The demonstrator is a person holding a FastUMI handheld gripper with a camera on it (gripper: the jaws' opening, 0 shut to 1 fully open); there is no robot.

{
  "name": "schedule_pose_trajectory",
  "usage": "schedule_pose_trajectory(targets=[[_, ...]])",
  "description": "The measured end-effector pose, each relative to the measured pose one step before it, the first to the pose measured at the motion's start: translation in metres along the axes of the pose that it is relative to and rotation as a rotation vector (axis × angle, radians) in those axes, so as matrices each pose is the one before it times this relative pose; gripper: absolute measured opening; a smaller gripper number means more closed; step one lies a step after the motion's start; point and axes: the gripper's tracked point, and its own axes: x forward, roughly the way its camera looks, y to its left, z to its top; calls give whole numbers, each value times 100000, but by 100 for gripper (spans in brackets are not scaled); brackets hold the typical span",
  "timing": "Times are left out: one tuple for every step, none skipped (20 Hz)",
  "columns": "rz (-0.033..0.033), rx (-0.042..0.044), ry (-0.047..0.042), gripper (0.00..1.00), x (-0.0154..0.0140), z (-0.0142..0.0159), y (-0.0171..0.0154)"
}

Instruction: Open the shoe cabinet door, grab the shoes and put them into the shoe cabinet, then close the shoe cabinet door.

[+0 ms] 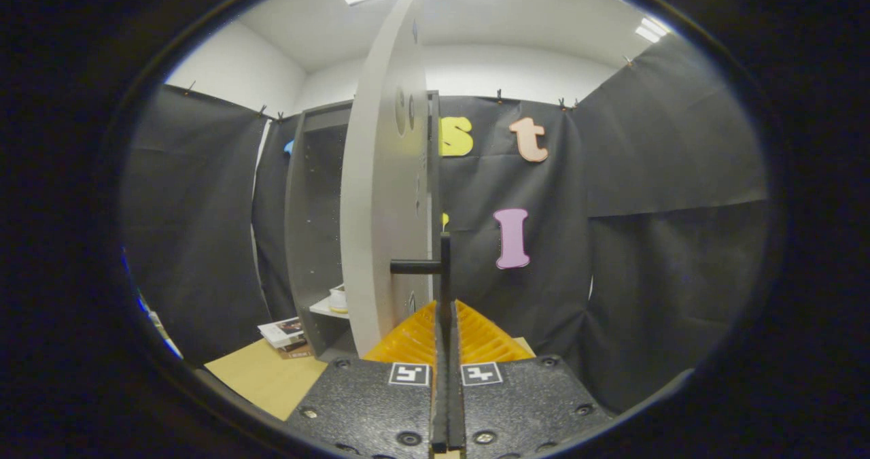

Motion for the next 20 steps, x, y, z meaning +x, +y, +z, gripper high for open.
schedule_pose_trajectory(targets=[[-524,-1550,141,5,10,-127,-80],[-104,-1276,-372,5,-328,91,-80],[-656,-906,-2810,5,-620,372,-234],[264,-795,-3363,7,-864,691,-12],[-72,-894,-2816,13,-951,563,13],[-1518,162,-1432,18,-1176,82,-117],[244,777,956,26,-1164,-240,290],[1107,832,2555,26,-1224,-1070,957],[1495,1775,906,28,-1099,-600,923],[1322,1459,757,30,-560,-282,994],[1409,-9,1329,42,-388,-902,754],[2120,-13,860,50,-590,-981,1230],[2035,136,384,61,-172,-1172,1349],[1734,-735,1410,72,-140,-1416,1306],[2038,-1396,2503,83,89,-1635,1232],[2766,73,1673,89,336,-1494,1383],[2189,528,1040,100,724,-1151,1279],[1383,-112,1108,100,806,-992,812],[-315,487,1051,100,840,-986,357],[245,785,-60,100,986,-768,699]])
